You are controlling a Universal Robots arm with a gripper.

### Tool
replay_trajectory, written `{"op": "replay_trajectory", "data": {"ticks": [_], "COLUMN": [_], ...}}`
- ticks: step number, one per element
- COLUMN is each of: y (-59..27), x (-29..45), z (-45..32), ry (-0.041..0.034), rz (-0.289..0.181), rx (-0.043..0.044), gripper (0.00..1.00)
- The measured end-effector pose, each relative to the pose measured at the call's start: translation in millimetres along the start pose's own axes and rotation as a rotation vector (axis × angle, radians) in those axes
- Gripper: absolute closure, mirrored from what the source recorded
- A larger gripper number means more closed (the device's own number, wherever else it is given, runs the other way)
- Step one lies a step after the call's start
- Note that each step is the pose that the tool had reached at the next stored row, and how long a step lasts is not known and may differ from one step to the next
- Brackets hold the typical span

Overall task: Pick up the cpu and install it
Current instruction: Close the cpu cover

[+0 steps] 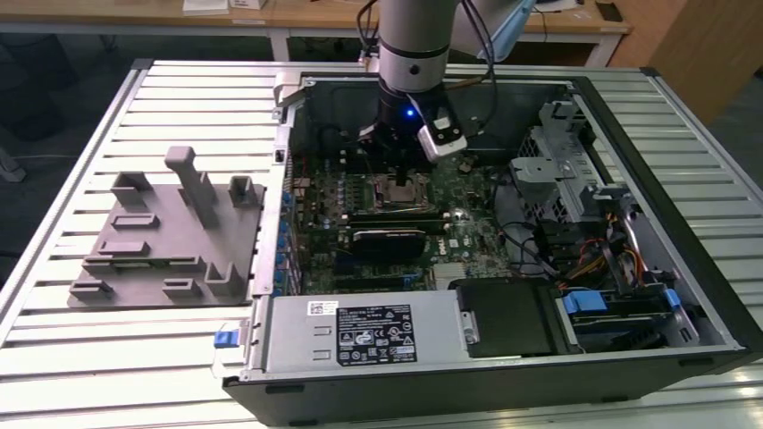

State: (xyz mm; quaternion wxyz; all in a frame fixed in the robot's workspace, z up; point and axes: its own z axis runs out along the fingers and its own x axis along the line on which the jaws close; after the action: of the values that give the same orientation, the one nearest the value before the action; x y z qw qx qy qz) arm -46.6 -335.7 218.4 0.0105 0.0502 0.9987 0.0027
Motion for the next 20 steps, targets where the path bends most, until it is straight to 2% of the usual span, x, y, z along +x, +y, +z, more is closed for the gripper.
{"op": "replay_trajectory", "data": {"ticks": [13, 20], "y": [-0.1, -0.8], "x": [0.0, 7.2], "z": [0.0, 0.3], "ry": [0.0001, 0.0], "rz": [-0.002, -0.002], "rx": [0.0, -0.0002], "gripper": [0.89, 0.89]}}
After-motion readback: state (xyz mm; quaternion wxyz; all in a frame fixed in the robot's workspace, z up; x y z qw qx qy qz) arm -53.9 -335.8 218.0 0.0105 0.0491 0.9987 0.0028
